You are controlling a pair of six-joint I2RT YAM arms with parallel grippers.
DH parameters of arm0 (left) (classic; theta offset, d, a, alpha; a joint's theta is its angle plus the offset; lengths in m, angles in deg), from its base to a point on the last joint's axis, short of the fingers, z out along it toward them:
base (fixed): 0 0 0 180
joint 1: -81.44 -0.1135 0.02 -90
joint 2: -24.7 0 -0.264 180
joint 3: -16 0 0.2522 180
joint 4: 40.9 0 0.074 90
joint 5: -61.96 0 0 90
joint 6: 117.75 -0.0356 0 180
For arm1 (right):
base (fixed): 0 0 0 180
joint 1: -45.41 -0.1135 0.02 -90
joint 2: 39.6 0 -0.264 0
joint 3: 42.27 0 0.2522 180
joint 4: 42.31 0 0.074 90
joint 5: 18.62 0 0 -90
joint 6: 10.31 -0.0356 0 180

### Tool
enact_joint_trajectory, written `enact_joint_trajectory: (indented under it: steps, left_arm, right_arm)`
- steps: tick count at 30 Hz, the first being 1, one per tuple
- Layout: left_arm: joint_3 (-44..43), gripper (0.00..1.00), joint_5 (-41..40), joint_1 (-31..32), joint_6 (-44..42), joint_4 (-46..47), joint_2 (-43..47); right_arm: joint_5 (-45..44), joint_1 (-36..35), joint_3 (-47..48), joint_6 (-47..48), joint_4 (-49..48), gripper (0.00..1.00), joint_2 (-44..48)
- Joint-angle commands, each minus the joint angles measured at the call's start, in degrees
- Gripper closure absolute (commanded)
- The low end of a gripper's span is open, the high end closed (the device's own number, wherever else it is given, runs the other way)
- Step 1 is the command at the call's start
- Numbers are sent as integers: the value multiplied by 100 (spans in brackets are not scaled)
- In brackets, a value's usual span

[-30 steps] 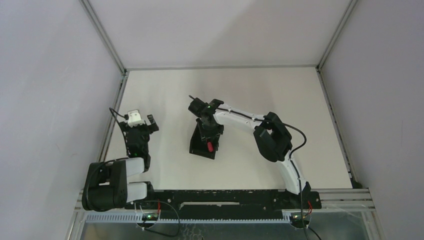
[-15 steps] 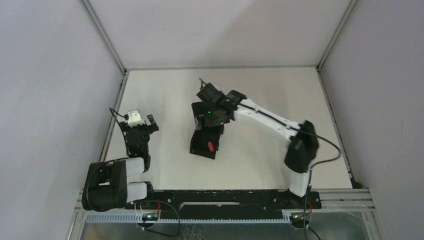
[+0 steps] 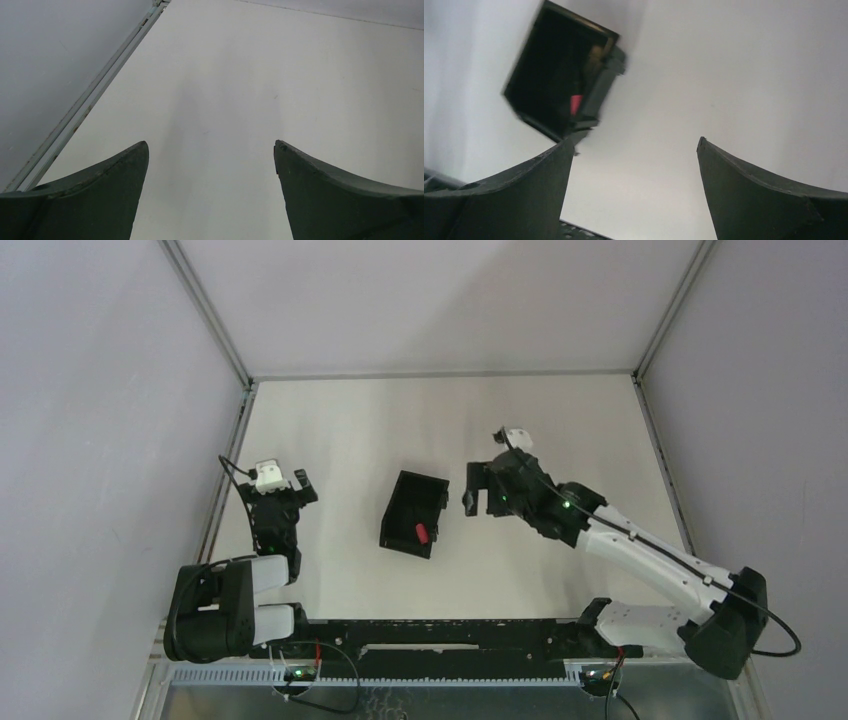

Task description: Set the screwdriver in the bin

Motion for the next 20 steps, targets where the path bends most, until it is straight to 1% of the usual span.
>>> enact_joint_trajectory:
  steps: [1, 8, 11, 15, 20]
  left_arm:
    - [-205, 0, -40, 24, -99, 177, 50]
    - [-209, 0, -40, 24, -92, 177, 48]
    - [-204, 0, -41, 23, -92, 177, 49]
    - [-204, 0, -45, 20, -92, 177, 48]
    - [-204, 0, -40, 25, -92, 177, 50]
  right_arm:
    - [-771, 100, -916, -177, -443, 0, 745]
    - [-1145, 247, -2841, -730, -1015, 0, 2075]
    - [-1153, 317, -3398, -847, -1297, 0, 2389]
    - [-1095, 486, -3821, -958, -1474, 0, 2563]
    - [-1051, 530, -3973, -980, -1592, 0, 2694]
